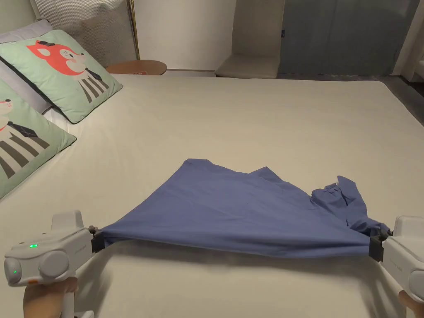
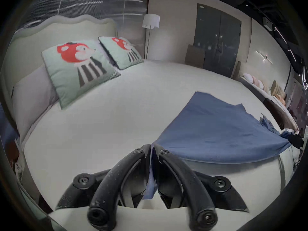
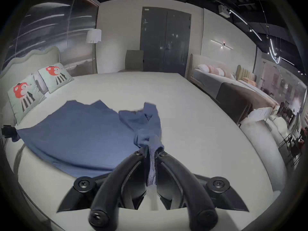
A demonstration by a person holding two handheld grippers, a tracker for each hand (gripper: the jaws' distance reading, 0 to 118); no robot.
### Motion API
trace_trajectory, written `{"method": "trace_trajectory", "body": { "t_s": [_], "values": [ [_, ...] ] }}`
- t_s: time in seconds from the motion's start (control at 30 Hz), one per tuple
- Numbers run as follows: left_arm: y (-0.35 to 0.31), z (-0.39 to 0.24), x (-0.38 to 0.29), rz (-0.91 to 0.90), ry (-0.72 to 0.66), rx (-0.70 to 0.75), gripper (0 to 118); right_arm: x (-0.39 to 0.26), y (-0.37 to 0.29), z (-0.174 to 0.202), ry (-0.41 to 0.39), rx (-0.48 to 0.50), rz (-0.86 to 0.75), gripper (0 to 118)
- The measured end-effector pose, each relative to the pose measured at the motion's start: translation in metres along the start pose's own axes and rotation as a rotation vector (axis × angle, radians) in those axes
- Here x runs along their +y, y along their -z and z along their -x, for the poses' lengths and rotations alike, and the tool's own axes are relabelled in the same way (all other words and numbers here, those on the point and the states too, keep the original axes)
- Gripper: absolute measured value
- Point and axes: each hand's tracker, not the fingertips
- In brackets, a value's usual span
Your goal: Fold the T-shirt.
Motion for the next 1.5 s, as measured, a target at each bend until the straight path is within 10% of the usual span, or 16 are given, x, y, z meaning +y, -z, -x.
{"method": "trace_trajectory", "body": {
  "t_s": [0.67,0.83,0.9,1.3,1.37,1.43,1.5],
  "values": [
    [-0.031,0.019,-0.085,0.172,0.066,0.065,8,-0.089,-0.059,0.003,0.022,-0.017,0.182,8],
    [-0.043,0.003,-0.060,0.096,0.028,0.016,111,-0.052,-0.083,0.021,-0.003,-0.009,0.051,81],
    [-0.056,-0.011,-0.043,-0.014,0.008,-0.044,109,-0.033,-0.090,0.030,-0.001,-0.008,-0.033,98],
    [-0.143,-0.114,0.023,-0.572,0.144,-0.161,102,0.041,-0.154,0.075,-0.005,-0.035,-0.471,94],
    [-0.144,-0.120,0.025,-0.587,0.160,-0.172,65,0.042,-0.157,0.076,-0.001,-0.039,-0.488,56],
    [-0.143,-0.125,0.026,-0.572,0.168,-0.184,0,0.043,-0.162,0.078,0.001,-0.053,-0.507,1],
    [-0.136,-0.125,0.028,-0.553,0.168,-0.221,0,0.044,-0.161,0.078,-0.006,-0.065,-0.510,1]
  ]
}}
